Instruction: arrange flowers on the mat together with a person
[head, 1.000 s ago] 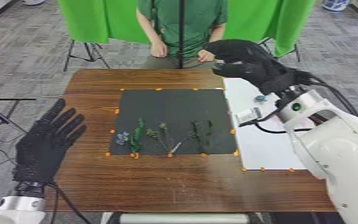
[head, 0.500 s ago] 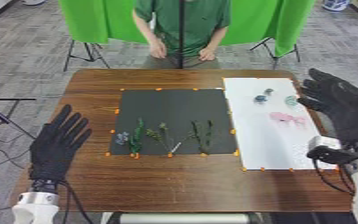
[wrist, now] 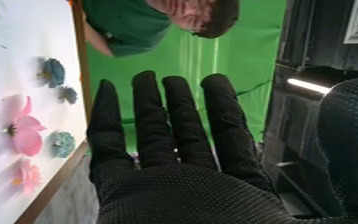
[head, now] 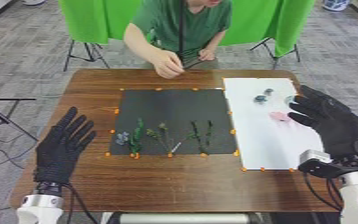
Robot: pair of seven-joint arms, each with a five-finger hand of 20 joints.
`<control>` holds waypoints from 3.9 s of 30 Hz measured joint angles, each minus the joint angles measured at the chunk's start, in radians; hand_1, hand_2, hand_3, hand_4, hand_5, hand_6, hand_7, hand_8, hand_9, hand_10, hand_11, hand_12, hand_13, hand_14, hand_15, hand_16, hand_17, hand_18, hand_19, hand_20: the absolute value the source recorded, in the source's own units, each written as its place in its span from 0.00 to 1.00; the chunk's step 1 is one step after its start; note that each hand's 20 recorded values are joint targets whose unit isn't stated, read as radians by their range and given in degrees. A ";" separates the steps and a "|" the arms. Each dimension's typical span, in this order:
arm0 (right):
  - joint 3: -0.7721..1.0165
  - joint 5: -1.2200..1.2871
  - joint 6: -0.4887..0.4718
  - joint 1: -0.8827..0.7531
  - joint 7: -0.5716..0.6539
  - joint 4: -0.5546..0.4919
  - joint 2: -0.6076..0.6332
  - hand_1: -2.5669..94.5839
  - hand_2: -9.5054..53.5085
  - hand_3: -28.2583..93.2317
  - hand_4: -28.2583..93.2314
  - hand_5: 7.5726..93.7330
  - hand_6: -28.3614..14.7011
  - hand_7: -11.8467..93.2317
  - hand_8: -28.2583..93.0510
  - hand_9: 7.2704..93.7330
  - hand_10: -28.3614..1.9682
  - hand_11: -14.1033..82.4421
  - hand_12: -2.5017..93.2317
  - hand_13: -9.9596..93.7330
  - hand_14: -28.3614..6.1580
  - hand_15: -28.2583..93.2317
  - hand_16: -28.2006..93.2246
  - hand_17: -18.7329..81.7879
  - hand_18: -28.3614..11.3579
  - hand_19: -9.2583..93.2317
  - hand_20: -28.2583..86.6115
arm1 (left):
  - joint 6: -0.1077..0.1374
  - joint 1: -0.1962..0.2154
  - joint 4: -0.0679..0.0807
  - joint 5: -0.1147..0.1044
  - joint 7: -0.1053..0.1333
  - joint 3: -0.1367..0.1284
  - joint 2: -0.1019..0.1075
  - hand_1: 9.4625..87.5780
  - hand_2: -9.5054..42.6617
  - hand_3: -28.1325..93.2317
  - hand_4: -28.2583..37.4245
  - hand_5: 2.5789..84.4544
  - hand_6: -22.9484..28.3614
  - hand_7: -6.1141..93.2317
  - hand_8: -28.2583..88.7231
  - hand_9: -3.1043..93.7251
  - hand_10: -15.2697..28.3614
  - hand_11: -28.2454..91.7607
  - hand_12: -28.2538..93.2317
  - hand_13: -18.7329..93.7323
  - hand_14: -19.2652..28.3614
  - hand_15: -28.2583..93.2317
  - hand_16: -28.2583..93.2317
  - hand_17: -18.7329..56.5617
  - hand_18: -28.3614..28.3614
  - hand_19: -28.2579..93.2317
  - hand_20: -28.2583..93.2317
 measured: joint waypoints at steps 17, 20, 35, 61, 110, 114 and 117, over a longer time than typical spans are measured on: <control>0.067 -0.008 -0.100 -0.004 0.001 0.010 -0.076 0.17 0.18 0.92 0.03 0.37 0.55 0.26 0.15 0.35 0.43 0.25 0.26 0.40 0.43 0.38 0.46 0.24 0.15 0.51 0.48 | 0.012 -0.011 0.007 -0.005 -0.011 0.008 0.000 0.20 0.16 0.81 0.01 0.34 0.49 0.22 0.17 0.29 0.61 0.37 0.36 0.37 0.68 0.38 0.25 0.13 0.87 0.58 0.30; 0.074 -0.016 -0.135 -0.004 0.003 0.011 -0.094 0.17 0.18 0.92 0.03 0.37 0.55 0.26 0.15 0.36 0.43 0.25 0.26 0.40 0.43 0.38 0.46 0.24 0.15 0.52 0.48 | 0.013 -0.007 0.006 -0.006 -0.013 0.007 0.000 0.20 0.16 0.81 0.01 0.34 0.49 0.22 0.17 0.29 0.61 0.37 0.36 0.37 0.68 0.38 0.25 0.13 0.87 0.58 0.30; 0.117 -0.030 -0.193 -0.017 0.013 0.010 -0.136 0.18 0.20 0.92 0.03 0.37 0.55 0.26 0.15 0.36 0.43 0.26 0.26 0.41 0.42 0.40 0.45 0.24 0.15 0.52 0.48 | 0.009 -0.027 0.021 -0.006 -0.040 0.013 0.009 0.20 0.17 0.81 0.01 0.34 0.49 0.22 0.17 0.29 0.61 0.36 0.36 0.36 0.68 0.38 0.25 0.13 0.88 0.58 0.30; -0.051 -0.099 -0.091 0.063 0.065 0.027 -0.002 0.17 0.21 0.92 0.03 0.36 0.55 0.26 0.15 0.36 0.42 0.25 0.26 0.41 0.42 0.40 0.45 0.24 0.14 0.52 0.48 | 0.008 0.008 0.009 -0.006 -0.046 -0.018 0.020 0.20 0.17 0.81 0.01 0.34 0.49 0.21 0.17 0.29 0.61 0.36 0.36 0.37 0.68 0.38 0.26 0.13 0.88 0.57 0.29; -0.141 -0.983 -0.207 0.351 0.057 0.182 0.309 0.30 0.05 0.93 0.00 0.36 0.58 0.35 0.12 0.36 0.53 0.34 0.26 0.44 0.54 0.55 0.40 0.31 0.23 0.65 0.52 | 0.062 0.068 -0.017 -0.010 0.019 -0.078 0.084 0.19 0.15 0.82 0.01 0.36 0.49 0.21 0.17 0.30 0.61 0.36 0.36 0.38 0.70 0.38 0.25 0.13 0.88 0.58 0.30; -0.171 -1.180 -0.126 0.359 0.143 0.263 0.376 0.31 0.00 0.92 0.00 0.36 0.54 0.38 0.11 0.37 0.51 0.47 0.28 0.52 0.53 0.69 0.35 0.36 0.26 0.76 0.55 | 0.061 0.056 -0.012 -0.009 0.021 -0.066 0.084 0.19 0.15 0.81 0.01 0.36 0.49 0.21 0.17 0.30 0.61 0.36 0.36 0.38 0.70 0.38 0.25 0.13 0.88 0.58 0.30; -0.245 -1.323 -0.060 0.380 0.258 0.334 0.441 0.32 0.00 0.92 0.00 0.38 0.56 0.40 0.11 0.39 0.51 0.50 0.28 0.54 0.53 0.72 0.35 0.38 0.26 0.78 0.55 | 0.061 0.055 -0.012 -0.009 0.022 -0.065 0.084 0.19 0.15 0.81 0.01 0.36 0.49 0.21 0.17 0.30 0.61 0.36 0.36 0.38 0.70 0.38 0.25 0.13 0.88 0.58 0.30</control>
